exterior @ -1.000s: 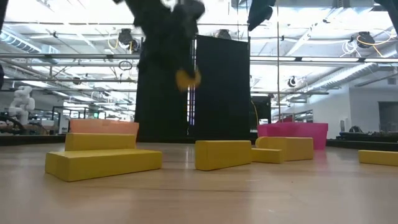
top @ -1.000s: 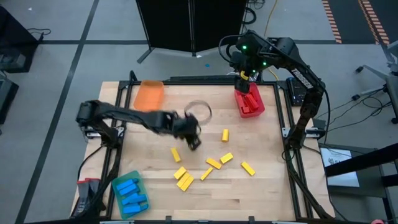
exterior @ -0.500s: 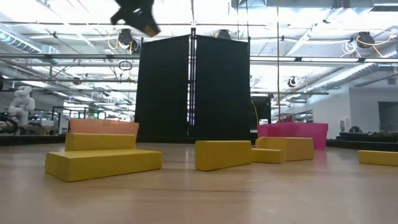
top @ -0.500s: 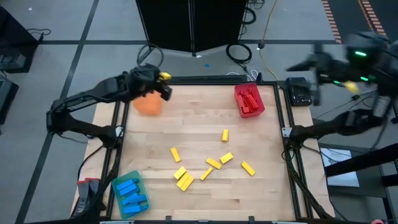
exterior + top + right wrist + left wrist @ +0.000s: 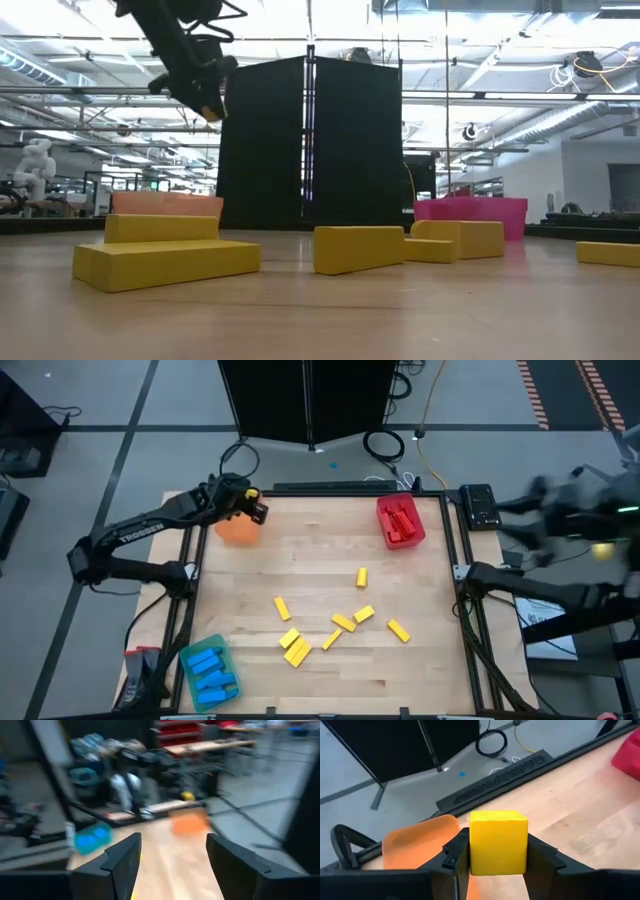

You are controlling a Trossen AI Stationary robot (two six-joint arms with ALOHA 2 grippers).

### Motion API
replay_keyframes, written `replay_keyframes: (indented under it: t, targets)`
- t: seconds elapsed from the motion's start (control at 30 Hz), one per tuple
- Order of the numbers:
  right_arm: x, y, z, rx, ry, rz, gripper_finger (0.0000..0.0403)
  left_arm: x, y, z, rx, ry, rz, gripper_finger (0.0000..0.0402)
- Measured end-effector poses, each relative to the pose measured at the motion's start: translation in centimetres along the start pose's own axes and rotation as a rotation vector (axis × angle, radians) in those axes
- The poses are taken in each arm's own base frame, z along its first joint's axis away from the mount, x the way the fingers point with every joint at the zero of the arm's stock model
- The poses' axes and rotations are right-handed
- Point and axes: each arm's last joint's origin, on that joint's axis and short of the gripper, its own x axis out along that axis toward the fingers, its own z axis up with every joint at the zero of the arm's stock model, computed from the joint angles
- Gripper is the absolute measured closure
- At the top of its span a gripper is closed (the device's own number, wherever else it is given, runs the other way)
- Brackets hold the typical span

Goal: Sort blocks
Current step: Put the yellow block into the orange transparent bin

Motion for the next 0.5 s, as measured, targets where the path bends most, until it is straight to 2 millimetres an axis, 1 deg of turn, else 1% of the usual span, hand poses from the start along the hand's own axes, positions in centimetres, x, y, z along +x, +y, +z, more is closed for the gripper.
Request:
replay_keyframes:
  t: [0.13, 0.23, 0.3, 0.37, 0.43, 0.5]
  targets:
    - [5.6, -2.2, -5.4, 0.068, -0.186, 0.217, 0.0182, 0.4, 0.9, -0.4, -0.009, -0.059, 0.005, 0.0266]
    - [8.6, -3.7, -9.2, 0.163, -0.302, 0.260, 0.0182, 0.5, 2.1, -0.6, -0.040, -0.059, 0.027, 0.0266]
    - [10.0, -4.4, -11.2, 0.213, -0.336, 0.278, 0.0182, 0.8, 2.8, -1.1, -0.055, -0.023, 0.018, 0.0266]
    - [11.0, -5.0, -12.9, 0.279, -0.349, 0.278, 0.0182, 1.4, 3.5, -2.0, -0.082, 0.040, 0.017, 0.0266]
    - [11.8, -5.5, -14.1, 0.337, -0.367, 0.268, 0.0182, 2.1, 4.0, -3.2, -0.096, 0.109, 0.031, 0.0266]
    - [12.2, -5.7, -14.7, 0.338, -0.392, 0.278, 0.0182, 2.8, 4.3, -4.2, -0.120, 0.137, 0.043, 0.0266]
